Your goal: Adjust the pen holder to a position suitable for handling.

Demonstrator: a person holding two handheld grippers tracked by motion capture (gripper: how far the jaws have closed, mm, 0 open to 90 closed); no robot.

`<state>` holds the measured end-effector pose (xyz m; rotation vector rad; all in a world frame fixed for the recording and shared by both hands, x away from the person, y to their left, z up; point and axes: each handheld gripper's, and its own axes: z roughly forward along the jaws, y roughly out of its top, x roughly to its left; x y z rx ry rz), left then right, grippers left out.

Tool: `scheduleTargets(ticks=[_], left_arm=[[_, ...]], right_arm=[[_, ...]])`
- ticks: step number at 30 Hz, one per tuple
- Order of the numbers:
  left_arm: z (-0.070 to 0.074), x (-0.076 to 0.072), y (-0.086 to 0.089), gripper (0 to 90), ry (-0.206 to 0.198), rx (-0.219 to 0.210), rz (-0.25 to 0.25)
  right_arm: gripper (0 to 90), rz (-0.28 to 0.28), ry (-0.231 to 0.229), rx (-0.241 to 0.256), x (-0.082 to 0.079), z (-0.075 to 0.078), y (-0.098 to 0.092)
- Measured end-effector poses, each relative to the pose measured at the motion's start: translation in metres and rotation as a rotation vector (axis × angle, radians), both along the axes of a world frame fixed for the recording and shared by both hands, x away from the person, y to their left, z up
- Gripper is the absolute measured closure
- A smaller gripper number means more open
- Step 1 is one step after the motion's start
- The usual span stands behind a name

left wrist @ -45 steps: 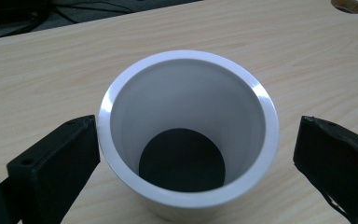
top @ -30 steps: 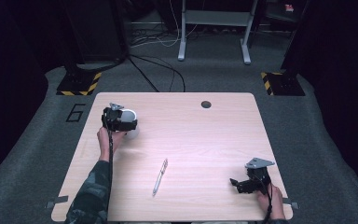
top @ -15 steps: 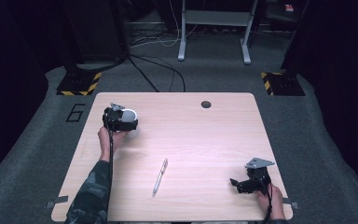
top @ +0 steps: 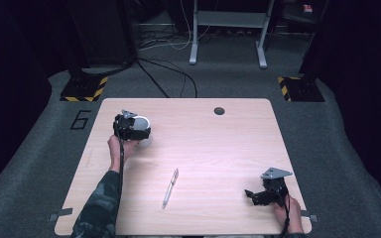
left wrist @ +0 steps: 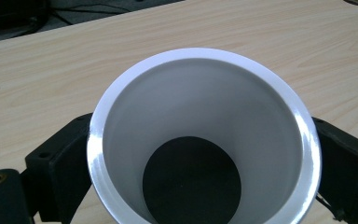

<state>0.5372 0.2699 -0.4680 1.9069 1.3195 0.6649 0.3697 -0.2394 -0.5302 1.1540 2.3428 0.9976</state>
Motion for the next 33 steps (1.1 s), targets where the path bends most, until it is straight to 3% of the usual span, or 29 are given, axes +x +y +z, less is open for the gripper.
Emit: scheduleTargets(ticks=[10,13,33], left_arm=[[0.001,-0.002,-0.015,6.6,0.012,0.004,-0.043],[-0.001,-0.004,-0.022,6.6,-0.015,-0.004,-0.045],[-0.002,-0.009,-0.067,6.6,-0.022,-0.009,-0.141]], right_arm=[[0.0,0.0,0.001,-0.001,0.0,0.0,0.0],[0.0,0.0,0.001,-0.001,0.0,0.0,0.0],[0.0,0.001,0.002,0.001,0.0,0.0,0.0]])
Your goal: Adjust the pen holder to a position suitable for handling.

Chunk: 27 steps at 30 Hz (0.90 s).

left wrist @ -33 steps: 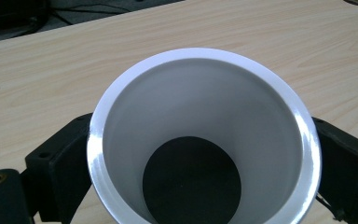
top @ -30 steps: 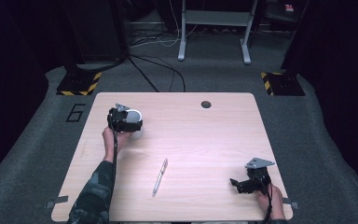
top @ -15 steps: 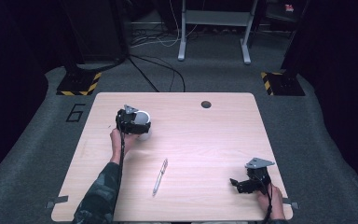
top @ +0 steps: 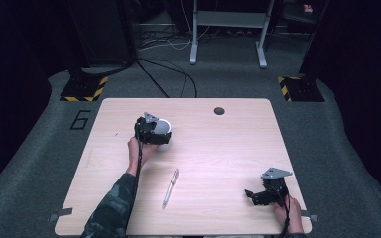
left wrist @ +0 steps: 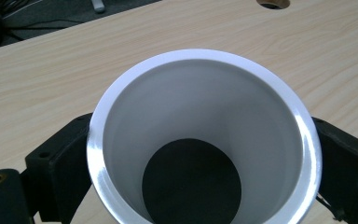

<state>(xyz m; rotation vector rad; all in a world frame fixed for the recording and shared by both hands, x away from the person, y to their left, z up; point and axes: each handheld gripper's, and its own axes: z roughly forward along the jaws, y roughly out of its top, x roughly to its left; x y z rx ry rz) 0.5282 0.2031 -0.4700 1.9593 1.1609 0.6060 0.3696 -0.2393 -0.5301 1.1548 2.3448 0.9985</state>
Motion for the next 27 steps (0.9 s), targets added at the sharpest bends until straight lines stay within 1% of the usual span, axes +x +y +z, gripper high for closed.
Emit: scheduleTargets(ticks=[1,2,3,6,7,8,14,20,21,22,23,27], left_arm=[[0.0,0.0,-0.003,6.6,-0.001,-0.002,-0.002],[0.0,-0.001,-0.004,6.6,0.004,0.004,-0.014],[0.0,-0.001,-0.007,6.6,-0.004,-0.002,-0.011],[0.0,-0.002,-0.014,6.6,0.003,-0.001,-0.026],[0.0,-0.002,-0.019,6.6,-0.006,-0.003,-0.029],[0.0,-0.002,-0.019,6.5,-0.006,-0.003,-0.029],[-0.001,-0.003,-0.035,6.5,-0.012,-0.006,-0.054],[-0.001,-0.004,-0.049,6.5,-0.009,-0.003,-0.089],[-0.002,-0.004,-0.054,6.5,-0.016,-0.009,-0.091],[-0.002,-0.004,-0.054,6.5,-0.016,-0.009,-0.091],[-0.002,-0.005,-0.058,6.5,-0.02,-0.009,-0.099],[-0.002,-0.006,-0.065,6.5,-0.018,-0.009,-0.113]], right_arm=[[0.0,-0.001,-0.001,-0.002,0.0,0.0,0.0],[0.0,-0.001,-0.001,-0.002,0.0,0.0,0.0],[0.0,0.0,0.0,0.0,0.0,0.0,0.0],[0.0,0.0,-0.001,-0.002,0.0,0.0,0.0],[0.0,-0.001,-0.002,-0.001,0.0,0.0,0.0],[0.0,-0.001,-0.002,-0.001,0.0,0.0,0.0],[0.0,-0.001,-0.002,0.0,0.0,0.0,0.0],[0.0,0.001,-0.002,-0.003,0.0,0.0,0.0],[0.0,-0.008,0.005,0.001,-0.001,0.0,0.0],[0.0,-0.008,0.005,0.001,-0.001,0.0,0.0],[0.0,0.001,-0.001,-0.003,0.0,0.0,0.0],[0.0,0.001,-0.002,-0.003,0.0,0.0,0.0]])
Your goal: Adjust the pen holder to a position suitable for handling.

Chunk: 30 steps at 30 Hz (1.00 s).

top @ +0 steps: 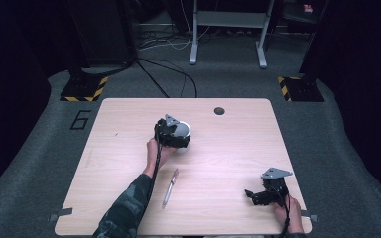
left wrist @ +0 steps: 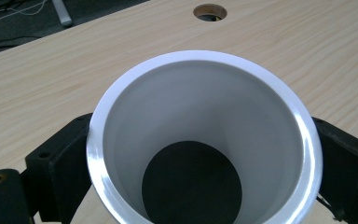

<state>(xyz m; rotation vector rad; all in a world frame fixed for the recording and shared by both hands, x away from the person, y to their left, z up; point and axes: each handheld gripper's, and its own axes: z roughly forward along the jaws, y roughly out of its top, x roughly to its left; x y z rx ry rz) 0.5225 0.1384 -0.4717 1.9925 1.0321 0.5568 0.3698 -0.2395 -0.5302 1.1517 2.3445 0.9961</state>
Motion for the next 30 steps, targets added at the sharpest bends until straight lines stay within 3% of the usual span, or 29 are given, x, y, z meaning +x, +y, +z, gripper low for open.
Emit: scheduleTargets(ticks=[14,21,23,30], left_arm=[[-0.001,-0.009,-0.023,6.5,-0.006,-0.008,-0.054],[0.0,-0.012,-0.027,6.5,-0.001,0.005,-0.081],[-0.001,-0.015,-0.03,6.5,0.001,-0.013,-0.077],[-0.002,-0.02,-0.033,6.4,-0.012,-0.01,-0.092]], right_arm=[[0.0,0.0,-0.001,0.0,0.0,0.0,0.0],[0.0,-0.01,0.007,0.005,-0.001,0.0,0.0],[0.0,-0.011,0.007,0.006,-0.001,0.0,0.0],[0.0,-0.008,0.005,0.005,-0.001,0.0,0.0]])
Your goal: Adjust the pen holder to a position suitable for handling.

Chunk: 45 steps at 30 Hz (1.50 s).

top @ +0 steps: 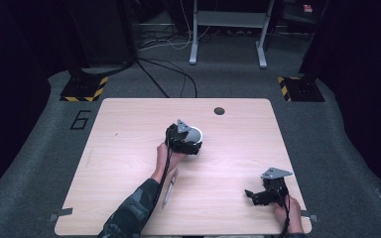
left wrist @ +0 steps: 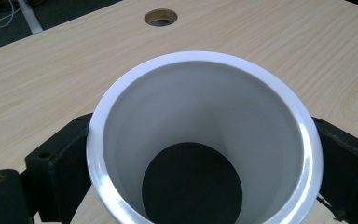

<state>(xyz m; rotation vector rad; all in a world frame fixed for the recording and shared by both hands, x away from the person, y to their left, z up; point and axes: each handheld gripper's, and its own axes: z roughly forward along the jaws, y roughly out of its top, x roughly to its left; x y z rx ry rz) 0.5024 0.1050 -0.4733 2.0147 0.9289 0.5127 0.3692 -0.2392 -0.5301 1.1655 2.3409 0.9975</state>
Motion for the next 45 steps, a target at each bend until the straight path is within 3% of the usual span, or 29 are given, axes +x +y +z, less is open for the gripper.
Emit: scheduleTargets(ticks=[4,8,20,26,31,45], left_arm=[[0.001,-0.001,0.001,5.7,0.005,0.012,-0.005],[0.003,-0.006,0.004,3.1,0.015,-0.018,0.005],[0.022,-0.029,0.022,0.0,-0.03,-0.053,-0.004],[0.029,-0.048,0.033,0.0,-0.07,-0.041,0.002],[0.032,-0.064,0.044,0.2,-0.079,-0.025,0.013],[0.018,-0.102,0.074,1.3,-0.044,0.017,0.068]], right_arm=[[0.0,-0.002,0.002,0.0,0.0,0.0,0.0],[0.0,0.004,-0.003,-0.001,0.0,0.0,0.0],[0.0,0.003,-0.002,-0.002,0.0,0.0,0.0],[0.0,0.008,-0.006,-0.003,0.001,0.0,0.0],[0.0,0.008,-0.004,-0.004,0.001,0.0,0.0],[0.0,0.023,0.006,-0.014,0.002,0.001,-0.001]])
